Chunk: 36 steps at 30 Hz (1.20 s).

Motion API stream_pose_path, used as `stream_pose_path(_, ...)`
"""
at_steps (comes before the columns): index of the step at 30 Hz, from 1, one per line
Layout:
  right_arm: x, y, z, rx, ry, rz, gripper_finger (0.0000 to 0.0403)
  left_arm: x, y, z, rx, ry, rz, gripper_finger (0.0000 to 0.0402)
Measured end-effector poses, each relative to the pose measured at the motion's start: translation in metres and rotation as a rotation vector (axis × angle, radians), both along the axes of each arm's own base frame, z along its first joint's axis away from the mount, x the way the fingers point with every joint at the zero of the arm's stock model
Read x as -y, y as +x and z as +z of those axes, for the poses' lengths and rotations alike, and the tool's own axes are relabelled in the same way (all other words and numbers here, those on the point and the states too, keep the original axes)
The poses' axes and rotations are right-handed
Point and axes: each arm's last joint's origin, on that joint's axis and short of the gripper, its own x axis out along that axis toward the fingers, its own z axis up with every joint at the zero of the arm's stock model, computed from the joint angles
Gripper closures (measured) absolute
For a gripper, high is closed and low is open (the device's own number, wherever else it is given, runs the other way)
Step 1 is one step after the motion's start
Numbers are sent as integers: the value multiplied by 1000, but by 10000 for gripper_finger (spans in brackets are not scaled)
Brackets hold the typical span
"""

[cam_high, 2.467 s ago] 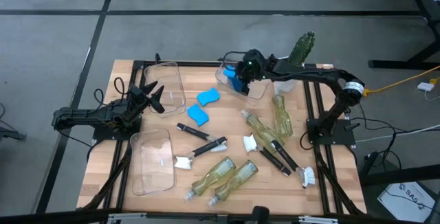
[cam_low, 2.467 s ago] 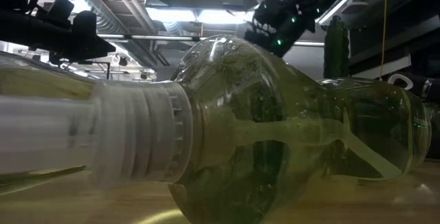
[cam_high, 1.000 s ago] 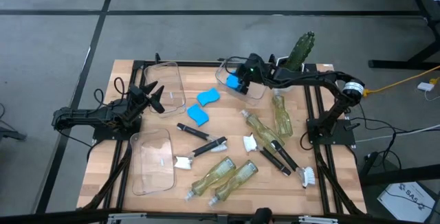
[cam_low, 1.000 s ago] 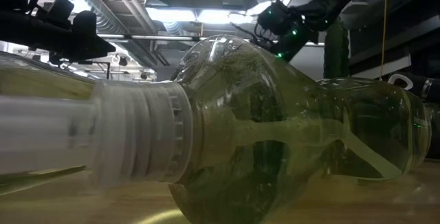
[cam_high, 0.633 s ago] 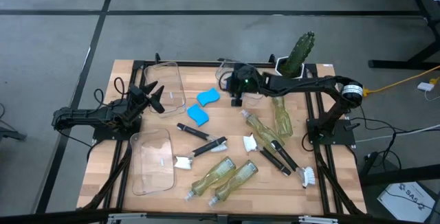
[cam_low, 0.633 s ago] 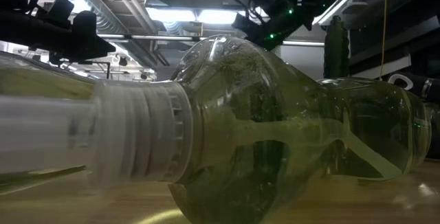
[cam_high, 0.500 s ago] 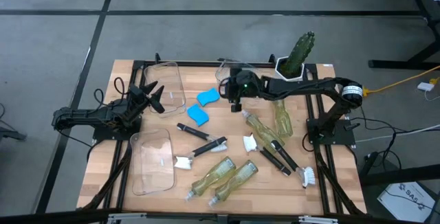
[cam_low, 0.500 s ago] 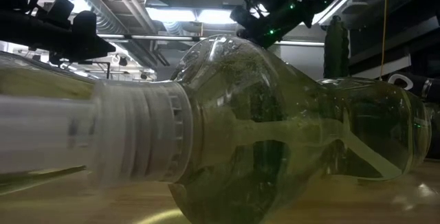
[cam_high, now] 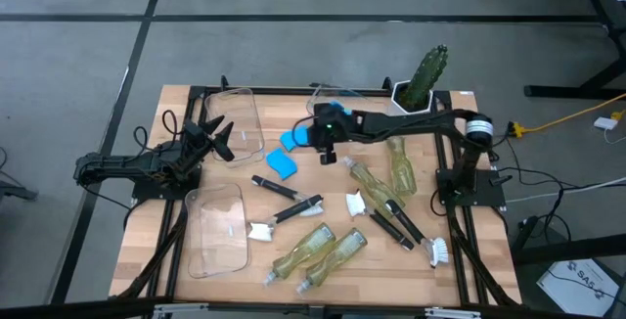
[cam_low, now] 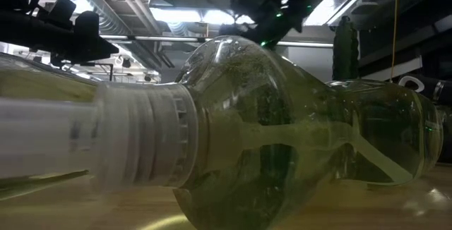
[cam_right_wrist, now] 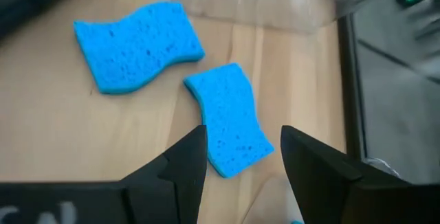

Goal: Pick & Place Kitchen Sink Supplies
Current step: Put the blue sponge into the top right transparent bin

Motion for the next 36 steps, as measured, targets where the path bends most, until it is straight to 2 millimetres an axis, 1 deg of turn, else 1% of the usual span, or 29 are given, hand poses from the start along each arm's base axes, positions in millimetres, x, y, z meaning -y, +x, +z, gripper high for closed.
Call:
stream_pose_path(3,4,14,-8,-61,-18,-1,221,0,0,0,0,0,0,221)
stream_pose_path(6,7,27,-23,-124,-15,8,221,0,0,0,0,0,0,221)
stream_pose_path(10,9,38,-47,-211,-5,20,221,0,0,0,0,0,0,221)
stream_pose_path(14,12,45,-67,-266,-40,28,221,0,0,0,0,0,0,221)
stream_pose_path(17,15,49,-79,-295,-89,-8,221,0,0,0,0,0,0,222)
stream_pose_path(20,16,52,-86,-304,-116,-28,221,0,0,0,0,0,0,222)
stream_pose_path(23,16,52,-88,-306,-113,-26,228,0,0,0,0,0,0,221)
stream_pose_path(26,16,52,-88,-306,-111,-25,260,0,0,0,0,0,0,221)
stream_pose_path(33,16,53,-90,-305,-111,-29,383,0,0,0,0,0,0,221)
stream_pose_path(34,17,53,-90,-304,-111,-31,390,0,0,0,0,0,0,221)
stream_pose_path(36,17,53,-90,-302,-111,-32,390,0,0,0,0,0,0,222)
